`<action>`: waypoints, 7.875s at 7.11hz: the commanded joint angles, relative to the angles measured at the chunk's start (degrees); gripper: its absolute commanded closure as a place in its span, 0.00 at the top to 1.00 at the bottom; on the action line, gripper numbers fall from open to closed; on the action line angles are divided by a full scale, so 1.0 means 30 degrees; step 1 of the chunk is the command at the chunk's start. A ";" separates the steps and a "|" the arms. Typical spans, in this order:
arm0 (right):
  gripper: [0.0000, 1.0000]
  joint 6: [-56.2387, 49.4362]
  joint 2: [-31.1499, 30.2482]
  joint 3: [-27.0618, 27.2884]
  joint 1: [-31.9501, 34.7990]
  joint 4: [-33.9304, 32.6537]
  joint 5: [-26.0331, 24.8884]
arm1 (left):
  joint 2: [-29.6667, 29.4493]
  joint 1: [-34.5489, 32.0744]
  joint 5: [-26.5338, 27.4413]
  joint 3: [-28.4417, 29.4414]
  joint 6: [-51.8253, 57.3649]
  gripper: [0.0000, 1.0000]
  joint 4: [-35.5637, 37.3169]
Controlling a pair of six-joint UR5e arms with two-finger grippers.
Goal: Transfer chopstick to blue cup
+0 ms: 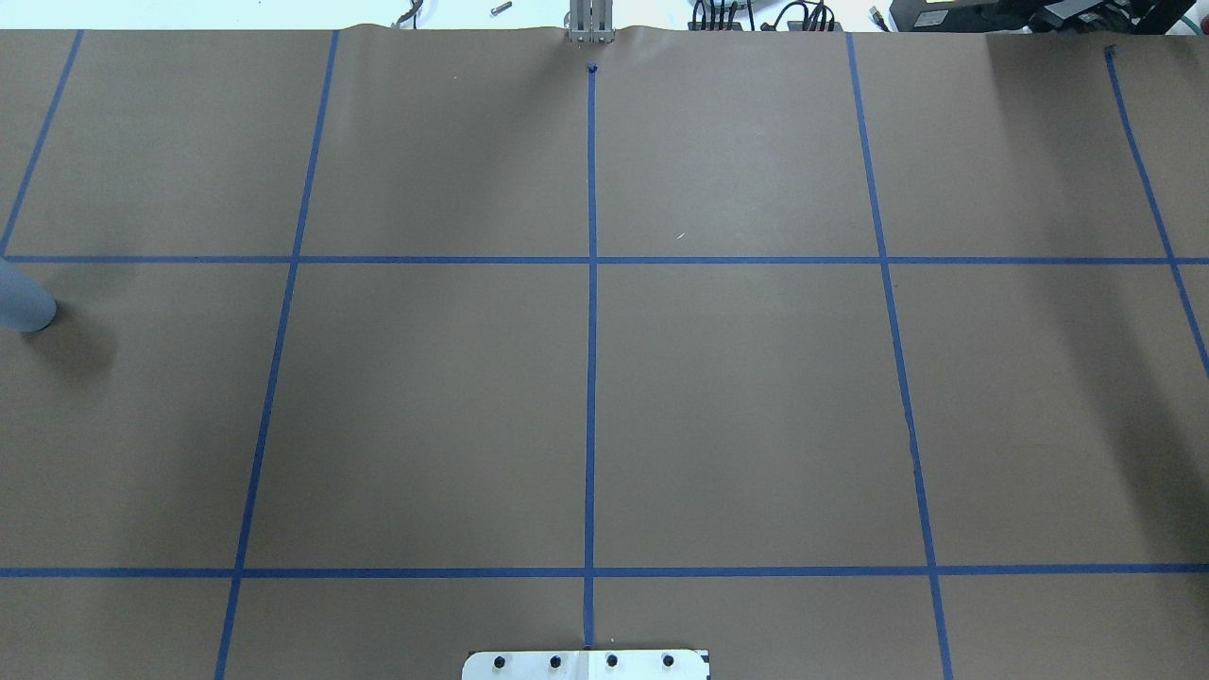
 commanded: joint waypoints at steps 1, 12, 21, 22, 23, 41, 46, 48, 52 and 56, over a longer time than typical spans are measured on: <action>1.00 -0.0680 -0.0247 0.0303 0.0326 -0.0412 -0.0032 | 0.0299 -0.0035 -0.0150 -0.0342 0.0842 0.98 -0.0303; 1.00 0.0019 -0.0982 0.0188 -0.0987 0.1668 0.0584 | -0.0513 0.0345 -0.0122 0.4801 -0.1198 0.97 -0.2648; 1.00 0.0345 -0.0894 0.0159 -0.1604 0.1668 0.0555 | 0.0038 0.2104 -0.0973 0.9525 -0.4306 0.94 -0.9882; 1.00 0.0345 -0.0894 0.0129 -0.1634 0.1668 0.0554 | 0.0010 0.2133 -0.1001 0.9703 -0.4422 0.83 -0.9887; 1.00 0.0345 -0.0894 0.0129 -0.1663 0.1668 0.0554 | -0.0078 0.2133 -0.1001 0.9705 -0.4539 0.63 -0.9887; 1.00 0.1605 -0.1011 0.0188 -0.1722 0.2488 0.0613 | -1.4345 1.8480 0.9542 0.4431 -2.6572 0.00 -0.0864; 1.00 0.1576 -0.1824 0.0712 -0.1403 0.2488 0.0555 | -1.3032 1.7027 0.9517 -0.1086 -2.6572 0.98 0.0218; 1.00 0.1430 -0.3668 0.1299 0.1717 0.2488 -0.0231 | -1.2013 1.3897 0.6893 -0.2243 -2.6398 0.98 0.0192; 0.97 -0.0738 -0.7129 0.1214 0.5807 0.2488 -0.1729 | -0.9893 1.2622 0.6792 -0.2395 -2.3496 0.98 0.0045; 0.78 -0.0417 -0.7076 -0.0834 0.5749 0.4304 -0.1673 | -0.9776 1.2621 0.6792 -0.2395 -2.3496 0.98 0.0045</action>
